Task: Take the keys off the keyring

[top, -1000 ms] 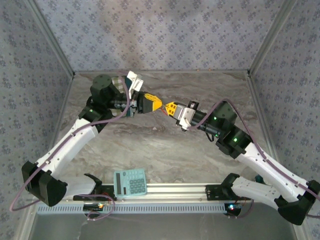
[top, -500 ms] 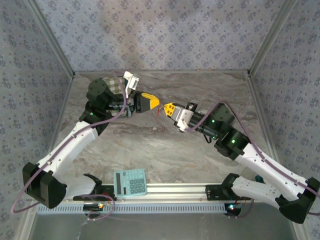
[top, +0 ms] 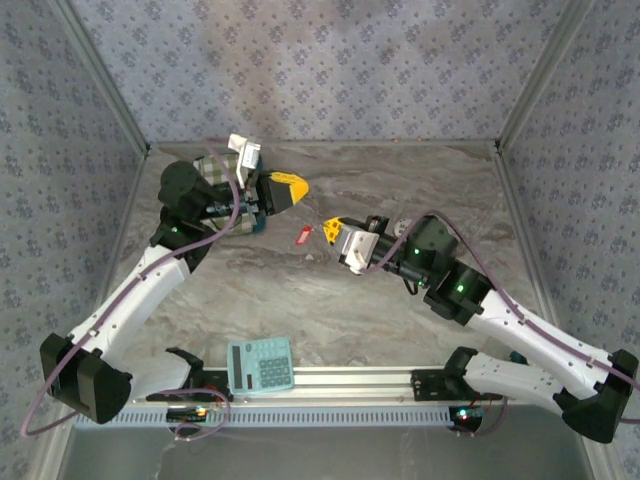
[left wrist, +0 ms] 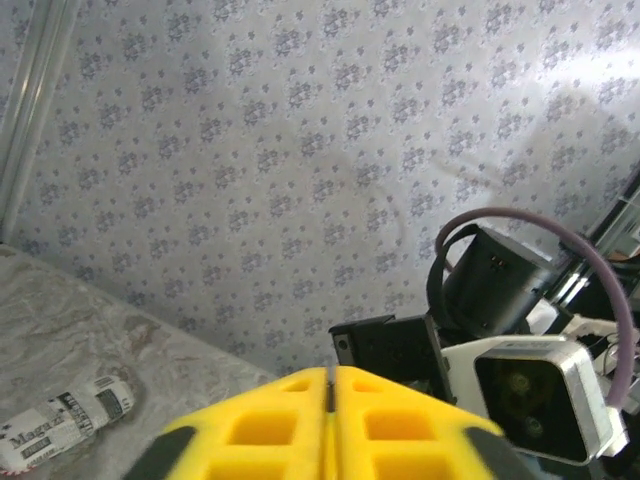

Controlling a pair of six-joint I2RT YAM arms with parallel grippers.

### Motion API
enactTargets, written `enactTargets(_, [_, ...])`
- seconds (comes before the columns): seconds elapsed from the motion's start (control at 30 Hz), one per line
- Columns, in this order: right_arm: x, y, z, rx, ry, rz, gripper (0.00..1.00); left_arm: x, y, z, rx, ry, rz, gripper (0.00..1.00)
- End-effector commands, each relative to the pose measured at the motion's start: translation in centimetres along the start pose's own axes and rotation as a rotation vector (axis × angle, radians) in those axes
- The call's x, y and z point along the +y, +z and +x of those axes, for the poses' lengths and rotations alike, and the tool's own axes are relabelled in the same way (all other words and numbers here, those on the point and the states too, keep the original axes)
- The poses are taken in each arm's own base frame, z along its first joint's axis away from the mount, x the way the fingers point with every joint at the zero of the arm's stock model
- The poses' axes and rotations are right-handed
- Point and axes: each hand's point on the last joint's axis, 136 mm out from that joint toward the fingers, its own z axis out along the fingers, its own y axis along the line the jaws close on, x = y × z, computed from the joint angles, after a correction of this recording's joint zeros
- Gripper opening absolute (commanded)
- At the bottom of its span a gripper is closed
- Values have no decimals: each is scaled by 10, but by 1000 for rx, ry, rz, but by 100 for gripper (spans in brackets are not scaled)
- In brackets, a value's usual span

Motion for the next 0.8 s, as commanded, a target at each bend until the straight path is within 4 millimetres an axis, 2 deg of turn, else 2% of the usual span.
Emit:
enactTargets(0.0, [-17,-8,-13,-36,36,32,0,-2,-6,2,11,52,-42,35])
enactTargets(0.1, [-22,-12,-14,-46,61,34,0,-2,-7,10,35,61,-44,48])
enactTargets(0.33, [-25,-18,-25,-108,117,-9,0,-12,4,33,138,29,63,65])
enactTargets(0.43, [-24,-20,-28,-128,137,-39,0,-15,7,41,174,28,79,67])
enactTargets(0.63, [-15,-20,-31,-141,165,-119,0,-25,11,41,194,39,127,69])
enactTargets(0.77, [-13,-19,-32,-145,174,-135,0,-29,15,42,212,39,157,66])
